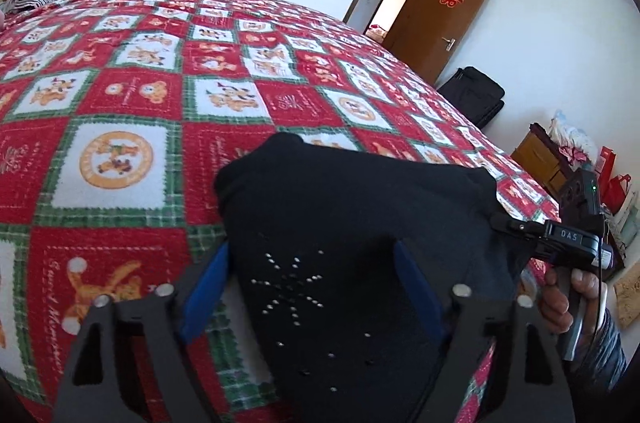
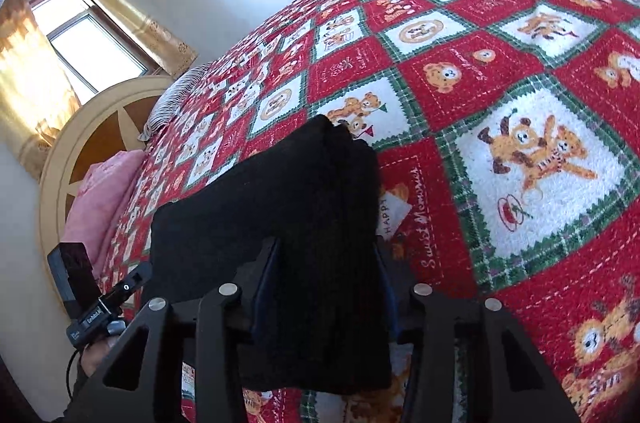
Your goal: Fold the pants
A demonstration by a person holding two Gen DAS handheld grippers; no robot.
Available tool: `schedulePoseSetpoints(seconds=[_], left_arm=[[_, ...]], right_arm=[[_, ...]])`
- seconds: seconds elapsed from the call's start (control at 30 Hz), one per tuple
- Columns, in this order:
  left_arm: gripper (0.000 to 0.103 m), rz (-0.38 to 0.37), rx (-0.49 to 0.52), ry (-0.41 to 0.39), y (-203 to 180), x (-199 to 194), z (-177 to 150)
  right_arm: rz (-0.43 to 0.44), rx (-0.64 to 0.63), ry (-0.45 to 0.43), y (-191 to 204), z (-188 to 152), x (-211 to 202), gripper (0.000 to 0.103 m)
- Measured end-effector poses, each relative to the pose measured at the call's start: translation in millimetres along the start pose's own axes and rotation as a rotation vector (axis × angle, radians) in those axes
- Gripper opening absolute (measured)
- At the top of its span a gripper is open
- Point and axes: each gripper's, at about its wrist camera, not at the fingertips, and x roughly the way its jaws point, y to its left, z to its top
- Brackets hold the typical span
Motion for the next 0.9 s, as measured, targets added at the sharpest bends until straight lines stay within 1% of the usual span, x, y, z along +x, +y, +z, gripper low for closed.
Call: schedulePoseSetpoints(seconds=[0.03,0.07,0.1,0.13,0.23,0.27,0.33,0.43,0.47,0.5,0.53,0.57,0.63,0.73,0.83,0.9], left_arm=[[0.081,-0.001,-0.001,0.0,-0.6,0.0,-0.2],[0.077,-0.009,-0.006,0.0,0.5,0.1,-0.4],[0.076,-0.015,-0.014,-0.001,1.8,-0.3,-0.6],[0.072,-0.024,-0.027,-0.003,4.0,-1.2,-0.9],[0.053,-0.046,-0.065,-0.01,12.1,-3.3,-0.9],[0.05,-0.055,-0.08,-0.012,14.8,-4.0,-1.0],[0.05,-0.065,-0.103,-0.016,17.9,-4.3,-1.7],[0.05,-0.048,-0.078,-0.022,13.1,-3.6,-2.9],[0.046,-0.051,-0.08,-0.023,13.6,-4.3,-2.9],[0.042,-0.06,-0.086,-0.022,14.1,-4.8,-3.0],[0.028,-0.06,-0.086,-0.021,15.1,-5.0,-2.3],[0.018,-0.06,-0.085,-0.021,15.5,-5.7,-1.9],[0.013,-0.073,-0.093,-0.021,16.3,-8.2,-1.8],[0.011,-0.087,-0.107,-0.032,19.6,-15.4,0.8],[0.01,-0.109,-0.116,-0.079,22.5,-34.9,8.3],[0.01,-0.103,-0.103,-0.108,24.4,-48.5,14.9]], right_arm=[[-0.004,-0.006,-0.001,0.9,-0.4,0.3,0.046],[-0.01,-0.014,-0.002,2.3,-1.2,0.5,0.046],[-0.017,-0.023,-0.003,3.7,-1.8,1.1,0.046],[-0.018,-0.026,-0.003,4.4,-1.7,1.4,0.046],[-0.02,-0.031,-0.004,5.3,-2.5,1.2,0.045],[-0.019,-0.031,-0.005,4.9,-2.2,1.0,0.045],[-0.01,-0.028,-0.005,3.5,-2.3,0.6,0.045],[0.009,-0.018,0.002,0.2,-1.7,1.3,0.045],[0.007,-0.019,0.0,0.5,-1.8,1.3,0.042],[0.0,-0.027,-0.004,2.3,-2.4,0.8,0.039],[0.003,-0.031,-0.012,4.1,-3.3,-0.7,0.033],[0.008,-0.032,-0.019,6.5,-4.0,-2.8,0.03],[0.009,-0.057,-0.039,16.4,-6.7,-8.0,0.028],[0.027,-0.087,-0.075,33.8,-8.7,-19.1,0.028],[0.039,-0.128,-0.103,52.9,-7.0,-29.1,0.027],[0.063,-0.149,-0.107,66.2,-5.1,-32.1,0.027]])
